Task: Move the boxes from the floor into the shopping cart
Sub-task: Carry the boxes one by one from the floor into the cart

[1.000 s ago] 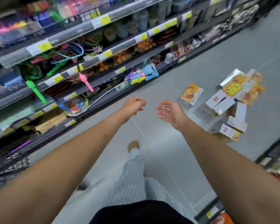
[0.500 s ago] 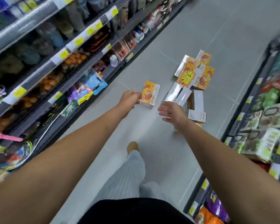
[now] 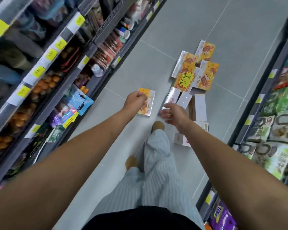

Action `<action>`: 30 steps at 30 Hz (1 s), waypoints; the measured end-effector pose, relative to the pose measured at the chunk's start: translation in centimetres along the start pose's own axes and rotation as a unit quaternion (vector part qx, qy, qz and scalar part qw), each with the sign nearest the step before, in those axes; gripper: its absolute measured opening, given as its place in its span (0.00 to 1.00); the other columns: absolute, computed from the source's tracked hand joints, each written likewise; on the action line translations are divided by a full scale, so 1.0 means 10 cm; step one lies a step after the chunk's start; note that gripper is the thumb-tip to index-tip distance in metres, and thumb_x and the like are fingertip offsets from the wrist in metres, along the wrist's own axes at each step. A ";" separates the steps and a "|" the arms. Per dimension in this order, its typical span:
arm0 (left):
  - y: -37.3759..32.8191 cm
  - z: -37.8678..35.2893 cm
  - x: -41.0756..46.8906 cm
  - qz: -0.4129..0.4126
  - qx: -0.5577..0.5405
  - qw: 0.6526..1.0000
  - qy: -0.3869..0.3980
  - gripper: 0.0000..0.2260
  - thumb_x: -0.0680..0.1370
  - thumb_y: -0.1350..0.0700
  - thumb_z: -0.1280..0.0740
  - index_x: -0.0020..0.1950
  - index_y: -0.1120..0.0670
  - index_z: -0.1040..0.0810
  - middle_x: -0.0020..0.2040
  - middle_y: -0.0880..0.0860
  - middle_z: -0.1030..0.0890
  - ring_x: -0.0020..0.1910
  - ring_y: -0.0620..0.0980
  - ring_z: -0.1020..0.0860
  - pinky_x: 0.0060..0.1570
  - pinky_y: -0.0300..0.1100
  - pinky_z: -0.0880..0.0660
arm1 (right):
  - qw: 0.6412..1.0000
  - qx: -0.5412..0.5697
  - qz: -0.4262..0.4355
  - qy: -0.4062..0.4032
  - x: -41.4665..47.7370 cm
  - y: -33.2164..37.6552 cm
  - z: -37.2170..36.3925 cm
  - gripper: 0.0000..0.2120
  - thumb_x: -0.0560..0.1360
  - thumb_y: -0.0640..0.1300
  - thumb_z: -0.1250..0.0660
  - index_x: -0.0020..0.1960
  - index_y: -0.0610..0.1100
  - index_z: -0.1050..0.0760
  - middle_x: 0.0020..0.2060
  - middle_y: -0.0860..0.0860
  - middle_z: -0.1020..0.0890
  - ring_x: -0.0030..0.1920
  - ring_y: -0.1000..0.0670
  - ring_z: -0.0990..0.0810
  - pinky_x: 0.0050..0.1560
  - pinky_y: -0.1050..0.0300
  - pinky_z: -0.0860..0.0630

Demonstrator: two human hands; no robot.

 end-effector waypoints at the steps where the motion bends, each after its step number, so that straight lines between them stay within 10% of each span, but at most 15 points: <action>1: -0.06 -0.04 0.14 0.012 0.008 1.000 0.001 0.05 0.77 0.59 0.38 0.42 0.52 0.26 0.42 0.52 0.24 0.34 0.44 0.26 0.29 0.32 0.29 | 1.000 -0.002 -0.004 0.006 0.13 0.11 0.02 0.05 0.78 0.46 0.38 0.47 0.47 0.25 0.39 0.49 0.18 0.38 0.51 0.23 0.38 0.57 0.30; 15: -0.14 -0.53 1.96 0.142 0.005 0.990 0.017 0.22 0.78 0.50 0.34 0.69 0.57 0.30 0.67 0.54 0.26 0.58 0.49 0.25 0.43 0.35 0.31 | 0.991 -0.088 -0.090 0.044 2.15 1.02 0.11 0.08 0.80 0.48 0.39 0.55 0.45 0.27 0.52 0.46 0.20 0.53 0.47 0.22 0.54 0.51 0.28; 30: 2.05 -0.95 4.25 0.221 0.019 0.975 -0.003 0.32 0.77 0.49 0.33 0.76 0.58 0.42 0.74 0.57 0.35 0.70 0.54 0.33 0.62 0.42 0.33 | 0.971 -0.143 -0.189 -0.040 4.89 -0.61 -0.26 0.10 0.79 0.47 0.36 0.56 0.42 0.28 0.51 0.46 0.25 0.53 0.44 0.26 0.52 0.52 0.27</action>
Point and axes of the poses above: each hand's wrist, its own x-axis towards the middle knuckle, its own z-axis out of the back of the hand, y = z × x, the point moved 6 cm from there along x, towards the middle knuckle
